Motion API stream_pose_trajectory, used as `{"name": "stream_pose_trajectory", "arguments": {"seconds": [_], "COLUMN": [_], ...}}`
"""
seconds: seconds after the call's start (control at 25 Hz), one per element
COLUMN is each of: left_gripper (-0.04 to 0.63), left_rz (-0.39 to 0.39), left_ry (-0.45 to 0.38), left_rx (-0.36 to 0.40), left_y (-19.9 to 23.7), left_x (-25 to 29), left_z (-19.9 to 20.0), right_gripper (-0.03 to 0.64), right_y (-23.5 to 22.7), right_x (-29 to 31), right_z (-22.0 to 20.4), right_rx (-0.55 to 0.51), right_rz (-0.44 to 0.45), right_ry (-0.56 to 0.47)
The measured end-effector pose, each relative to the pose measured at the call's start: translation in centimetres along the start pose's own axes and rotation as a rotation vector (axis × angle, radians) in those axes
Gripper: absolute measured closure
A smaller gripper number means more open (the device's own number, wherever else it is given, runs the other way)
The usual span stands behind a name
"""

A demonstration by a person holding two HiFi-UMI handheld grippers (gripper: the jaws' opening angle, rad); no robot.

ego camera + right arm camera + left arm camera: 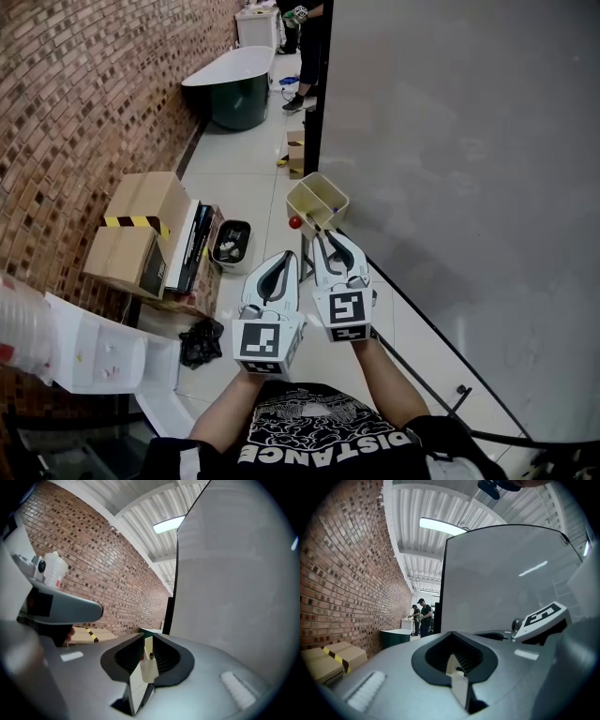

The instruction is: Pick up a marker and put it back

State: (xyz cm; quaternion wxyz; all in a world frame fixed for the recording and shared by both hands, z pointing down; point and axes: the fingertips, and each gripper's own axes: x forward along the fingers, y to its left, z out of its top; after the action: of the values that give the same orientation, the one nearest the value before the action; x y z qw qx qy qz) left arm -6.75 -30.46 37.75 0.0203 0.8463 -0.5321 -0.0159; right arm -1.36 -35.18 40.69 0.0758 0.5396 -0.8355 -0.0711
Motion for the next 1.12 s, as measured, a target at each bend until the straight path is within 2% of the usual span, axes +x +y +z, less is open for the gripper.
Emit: {"name": "stream_pose_trajectory", "arguments": {"seconds": [0.12, 0.32, 0.56, 0.72, 0.8, 1.12], "left_gripper": [0.591, 0.591, 0.591, 0.591, 0.591, 0.591], "left_rz": [0.018, -0.010, 0.019, 0.013, -0.007, -0.029], "left_ry": [-0.004, -0.016, -0.032, -0.039, -0.043, -0.042], "left_rx": [-0.015, -0.002, -0.018, -0.014, -0.005, 0.010], "left_y": [-0.5, -2.4, -3.7, -4.9, -5.5, -6.9], "left_x": [-0.5, -1.3, -2.8, -3.7, -4.0, -4.2], "left_z": [0.5, 0.5, 1.4, 1.5, 1.4, 1.4], "right_gripper": [0.583, 0.583, 0.583, 0.583, 0.614, 0.614], "right_y": [0.3, 0.3, 1.0, 1.3, 1.4, 1.2], "right_x": [-1.5, -4.6, -8.3, -10.2, -10.9, -12.0], "right_z": [1.4, 4.0, 6.1, 6.3, 6.2, 5.1], "right_rx": [0.011, 0.032, 0.063, 0.069, 0.071, 0.095], "right_rz": [0.007, 0.009, 0.014, 0.011, 0.009, 0.004], "right_ry": [-0.023, -0.081, -0.117, -0.125, -0.122, -0.101]}}
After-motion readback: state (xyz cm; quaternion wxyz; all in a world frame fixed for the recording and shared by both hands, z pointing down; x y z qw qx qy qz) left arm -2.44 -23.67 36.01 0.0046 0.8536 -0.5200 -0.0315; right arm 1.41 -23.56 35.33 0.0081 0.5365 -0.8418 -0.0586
